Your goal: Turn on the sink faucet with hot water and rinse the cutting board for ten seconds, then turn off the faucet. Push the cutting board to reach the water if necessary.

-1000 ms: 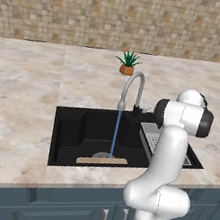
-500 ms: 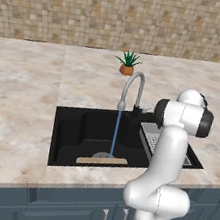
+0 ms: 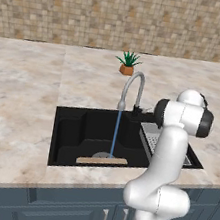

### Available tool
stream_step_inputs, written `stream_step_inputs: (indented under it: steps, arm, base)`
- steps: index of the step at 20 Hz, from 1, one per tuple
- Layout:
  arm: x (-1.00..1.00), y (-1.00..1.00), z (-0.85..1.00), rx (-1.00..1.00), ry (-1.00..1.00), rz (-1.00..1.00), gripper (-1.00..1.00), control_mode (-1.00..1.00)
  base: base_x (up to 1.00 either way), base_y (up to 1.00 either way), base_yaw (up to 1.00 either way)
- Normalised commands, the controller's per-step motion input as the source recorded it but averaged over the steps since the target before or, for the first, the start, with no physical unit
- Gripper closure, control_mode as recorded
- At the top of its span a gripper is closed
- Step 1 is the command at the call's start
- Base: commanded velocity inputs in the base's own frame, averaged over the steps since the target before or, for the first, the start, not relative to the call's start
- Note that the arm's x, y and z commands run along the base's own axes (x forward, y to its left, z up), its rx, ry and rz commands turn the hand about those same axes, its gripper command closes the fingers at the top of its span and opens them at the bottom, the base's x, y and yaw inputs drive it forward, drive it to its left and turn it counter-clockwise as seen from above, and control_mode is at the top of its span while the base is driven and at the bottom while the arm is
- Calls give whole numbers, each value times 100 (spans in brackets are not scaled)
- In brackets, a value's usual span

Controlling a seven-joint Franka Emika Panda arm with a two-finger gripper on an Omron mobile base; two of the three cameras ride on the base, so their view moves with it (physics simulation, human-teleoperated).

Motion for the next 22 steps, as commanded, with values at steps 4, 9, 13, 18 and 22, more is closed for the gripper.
stream_step_inputs:
  steps: [4, 9, 13, 18, 22]
  arm:
    - [0, 0, 0, 0, 0, 0, 100, -100]
    - [0, 0, 0, 0, 0, 0, 100, -100]
    - [0, 0, 0, 0, 0, 0, 100, -100]
    - [0, 0, 0, 0, 0, 0, 100, -100]
    - [0, 0, 0, 0, 0, 0, 100, -100]
  base:
    - [0, 0, 0]
    - [0, 0, 0]
    - [0, 0, 0]
    - [0, 0, 0]
    - [0, 0, 0]
